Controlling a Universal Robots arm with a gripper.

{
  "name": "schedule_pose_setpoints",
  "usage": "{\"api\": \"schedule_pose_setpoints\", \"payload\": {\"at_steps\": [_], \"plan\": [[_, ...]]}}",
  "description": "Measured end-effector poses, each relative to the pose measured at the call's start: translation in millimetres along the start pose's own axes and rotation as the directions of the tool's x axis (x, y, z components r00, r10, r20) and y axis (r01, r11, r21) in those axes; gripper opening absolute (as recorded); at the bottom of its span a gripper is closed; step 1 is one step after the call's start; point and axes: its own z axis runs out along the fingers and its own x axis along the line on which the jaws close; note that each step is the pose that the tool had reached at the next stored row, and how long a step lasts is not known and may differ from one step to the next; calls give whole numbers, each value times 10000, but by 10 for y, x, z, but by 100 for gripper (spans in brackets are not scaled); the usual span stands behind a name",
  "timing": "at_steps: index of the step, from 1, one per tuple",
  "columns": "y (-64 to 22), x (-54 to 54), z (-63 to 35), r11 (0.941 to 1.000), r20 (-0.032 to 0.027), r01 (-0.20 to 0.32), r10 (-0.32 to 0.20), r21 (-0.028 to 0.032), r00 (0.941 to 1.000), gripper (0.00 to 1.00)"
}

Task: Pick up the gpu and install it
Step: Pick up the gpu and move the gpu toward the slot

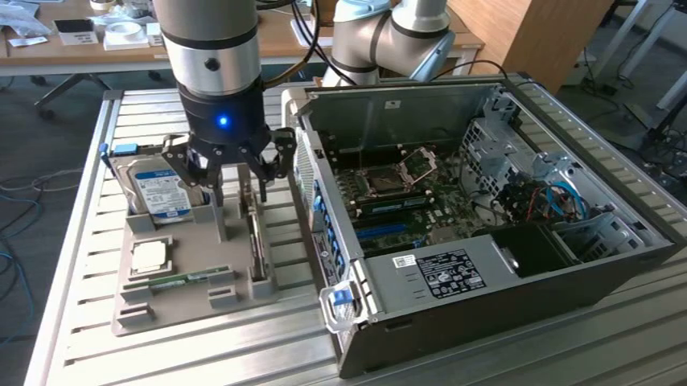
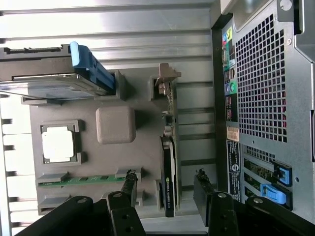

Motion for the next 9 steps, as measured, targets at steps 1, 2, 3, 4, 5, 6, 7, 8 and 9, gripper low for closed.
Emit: {"api": "schedule_pose_setpoints", "payload": {"at_steps": [1, 2, 3, 4, 5, 6, 7, 8, 9], "plan": [[0, 0, 1, 10000, 1, 0, 0, -1, 10000, 59], [0, 0, 1, 10000, 1, 0, 0, -1, 10000, 59], [0, -1, 3, 10000, 2, 0, 0, -2, 10000, 59], [1, -1, 8, 10000, 4, 2, -2, -4, 10000, 59], [0, -1, 13, 10000, 11, 19, -19, -5, 10000, 59], [-1, -1, 19, 10000, 23, 44, -44, -5, 10000, 59], [-1, 0, 26, 10000, 44, 71, -71, -6, 10000, 59], [-1, 0, 34, 10000, 68, 95, -95, -8, 9999, 59], [-2, 0, 41, 9999, 92, 119, -119, -10, 9999, 59]]}}
